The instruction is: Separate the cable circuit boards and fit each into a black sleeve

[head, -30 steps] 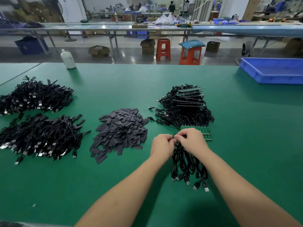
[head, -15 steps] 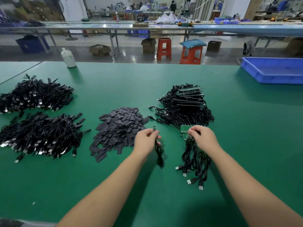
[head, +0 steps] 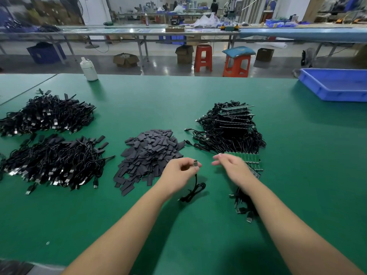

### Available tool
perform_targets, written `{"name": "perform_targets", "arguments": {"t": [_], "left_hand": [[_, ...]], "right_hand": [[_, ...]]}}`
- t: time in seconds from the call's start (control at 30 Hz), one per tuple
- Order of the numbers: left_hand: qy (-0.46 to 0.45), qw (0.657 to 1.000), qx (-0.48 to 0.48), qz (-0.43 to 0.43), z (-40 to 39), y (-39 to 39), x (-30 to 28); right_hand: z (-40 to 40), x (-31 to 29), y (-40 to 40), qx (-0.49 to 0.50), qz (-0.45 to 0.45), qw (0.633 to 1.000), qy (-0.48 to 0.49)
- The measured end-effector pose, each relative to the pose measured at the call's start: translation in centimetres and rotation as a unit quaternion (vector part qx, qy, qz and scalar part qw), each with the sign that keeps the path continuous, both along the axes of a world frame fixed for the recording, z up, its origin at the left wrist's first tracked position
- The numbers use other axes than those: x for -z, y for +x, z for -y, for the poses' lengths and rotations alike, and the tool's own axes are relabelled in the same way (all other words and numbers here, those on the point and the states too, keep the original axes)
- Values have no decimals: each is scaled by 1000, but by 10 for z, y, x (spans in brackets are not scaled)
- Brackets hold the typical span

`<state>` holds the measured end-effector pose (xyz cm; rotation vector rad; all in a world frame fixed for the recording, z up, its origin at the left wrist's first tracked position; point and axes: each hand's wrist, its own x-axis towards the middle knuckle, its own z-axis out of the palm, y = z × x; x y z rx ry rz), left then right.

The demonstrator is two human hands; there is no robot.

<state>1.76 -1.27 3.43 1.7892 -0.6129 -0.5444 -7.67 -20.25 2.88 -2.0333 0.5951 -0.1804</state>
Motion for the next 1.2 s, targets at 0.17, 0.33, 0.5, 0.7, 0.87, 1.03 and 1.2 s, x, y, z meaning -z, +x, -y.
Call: {"name": "perform_targets", "arguments": {"t": [0.17,0.33,0.5,0.7,0.87,1.03,1.2], "left_hand": [[-73,989,-82,-99,-6,7,4],[11,993,-57,-104,-33,16,25],[163,975,-128,84,-82,44,40],[385,868,-185,252,-149,77,59],[366,890,-178,206,-156,81,72],[369,895,-160,193,-148,85,66],[365,828,-190,381,-140,70,54]], "right_hand": [[-63,16,7,-44,19,958,284],[-83,33,11,-35,6,969,244],[-80,41,7,-13,-49,972,231],[-73,53,3,-2,-45,969,245],[-77,59,3,-21,-45,972,228],[-74,65,0,-36,-31,971,233],[-71,67,-3,-57,-44,974,216]]}}
